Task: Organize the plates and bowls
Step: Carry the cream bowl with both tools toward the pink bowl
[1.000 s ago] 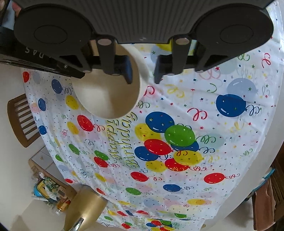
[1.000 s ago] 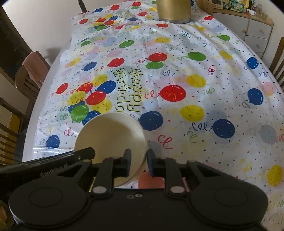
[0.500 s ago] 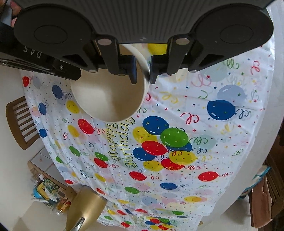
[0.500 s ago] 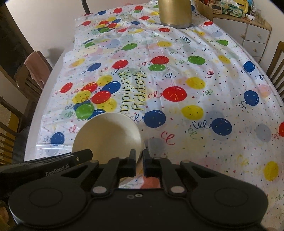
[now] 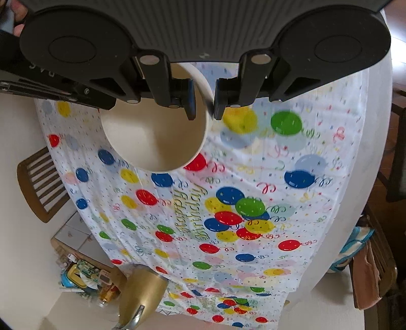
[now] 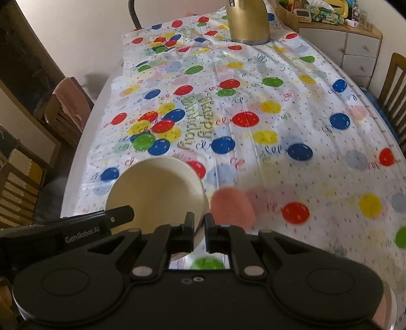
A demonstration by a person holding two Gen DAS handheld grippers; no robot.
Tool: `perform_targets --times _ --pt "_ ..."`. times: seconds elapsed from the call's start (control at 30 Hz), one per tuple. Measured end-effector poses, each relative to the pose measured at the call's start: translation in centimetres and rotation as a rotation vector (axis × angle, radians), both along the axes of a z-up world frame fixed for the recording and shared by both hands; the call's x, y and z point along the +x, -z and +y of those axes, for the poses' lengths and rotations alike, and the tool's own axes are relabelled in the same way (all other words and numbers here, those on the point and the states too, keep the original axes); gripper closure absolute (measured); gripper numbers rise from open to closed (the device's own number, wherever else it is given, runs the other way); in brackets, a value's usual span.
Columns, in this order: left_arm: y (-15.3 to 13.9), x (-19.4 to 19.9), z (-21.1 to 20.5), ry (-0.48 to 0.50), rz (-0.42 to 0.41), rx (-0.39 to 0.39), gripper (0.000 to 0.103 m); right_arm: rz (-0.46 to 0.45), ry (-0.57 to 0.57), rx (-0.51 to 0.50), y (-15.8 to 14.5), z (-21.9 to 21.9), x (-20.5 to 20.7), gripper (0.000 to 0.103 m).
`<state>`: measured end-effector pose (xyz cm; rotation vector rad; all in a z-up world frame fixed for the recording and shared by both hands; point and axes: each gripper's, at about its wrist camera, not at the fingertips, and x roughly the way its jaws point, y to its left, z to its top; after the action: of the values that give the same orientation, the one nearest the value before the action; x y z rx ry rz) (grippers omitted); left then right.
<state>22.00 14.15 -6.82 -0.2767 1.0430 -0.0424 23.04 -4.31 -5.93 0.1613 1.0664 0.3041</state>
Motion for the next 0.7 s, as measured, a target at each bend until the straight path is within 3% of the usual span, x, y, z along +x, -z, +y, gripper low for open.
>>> perform_targets --times 0.4,0.7 --pt "-1.5 -9.0 -2.6 -0.029 0.016 0.035 0.089 -0.010 -0.089 -0.001 -1.8 -2.4 -8.0 0.096" --pt "-2.4 -13.2 -4.0 -0.057 0.011 0.051 0.089 -0.011 -0.135 0.008 -1.9 -3.9 -12.3 0.096"
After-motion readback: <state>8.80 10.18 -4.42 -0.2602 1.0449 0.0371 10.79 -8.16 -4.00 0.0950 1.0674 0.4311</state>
